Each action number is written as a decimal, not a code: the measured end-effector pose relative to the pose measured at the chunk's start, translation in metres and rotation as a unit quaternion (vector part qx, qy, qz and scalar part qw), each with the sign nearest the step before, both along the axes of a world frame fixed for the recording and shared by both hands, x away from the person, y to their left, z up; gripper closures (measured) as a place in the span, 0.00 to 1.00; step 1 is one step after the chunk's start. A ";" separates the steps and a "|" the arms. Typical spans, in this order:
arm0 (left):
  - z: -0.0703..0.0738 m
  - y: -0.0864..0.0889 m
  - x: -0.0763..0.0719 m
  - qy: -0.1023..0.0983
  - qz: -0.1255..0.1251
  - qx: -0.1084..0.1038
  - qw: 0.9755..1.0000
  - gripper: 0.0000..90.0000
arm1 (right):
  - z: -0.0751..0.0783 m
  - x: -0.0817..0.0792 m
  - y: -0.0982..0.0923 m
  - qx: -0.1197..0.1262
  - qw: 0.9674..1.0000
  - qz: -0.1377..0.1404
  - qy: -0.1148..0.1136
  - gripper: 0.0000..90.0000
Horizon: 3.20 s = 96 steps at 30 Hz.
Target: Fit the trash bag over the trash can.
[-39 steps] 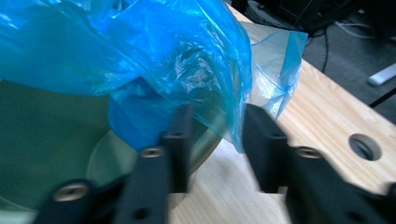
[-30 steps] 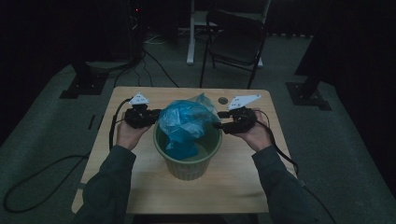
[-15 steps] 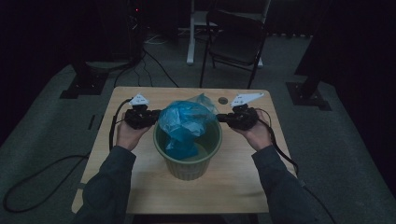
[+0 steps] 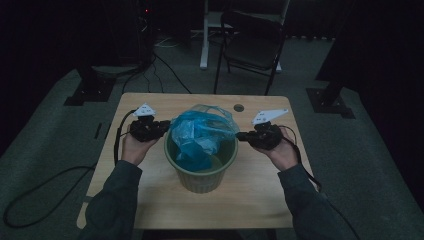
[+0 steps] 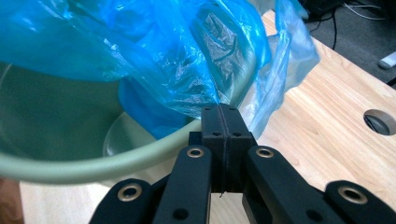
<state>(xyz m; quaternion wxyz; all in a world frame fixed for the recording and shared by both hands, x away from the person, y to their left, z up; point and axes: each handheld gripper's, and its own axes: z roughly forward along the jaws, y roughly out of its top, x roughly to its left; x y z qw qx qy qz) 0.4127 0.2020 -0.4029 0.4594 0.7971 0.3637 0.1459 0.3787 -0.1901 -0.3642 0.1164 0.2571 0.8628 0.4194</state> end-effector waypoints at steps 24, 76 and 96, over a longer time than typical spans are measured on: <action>0.014 0.018 -0.029 -0.025 -0.001 -0.033 0.999 0.71 | -0.002 -0.020 -0.008 0.018 1.000 0.022 0.000 1.00; 0.002 0.030 -0.105 0.007 -0.083 -0.112 0.990 1.00 | -0.011 -0.052 -0.013 0.020 0.996 0.083 0.041 1.00; -0.025 0.022 -0.116 0.043 -0.114 -0.115 0.986 1.00 | -0.021 -0.064 0.001 0.023 0.989 0.130 0.059 1.00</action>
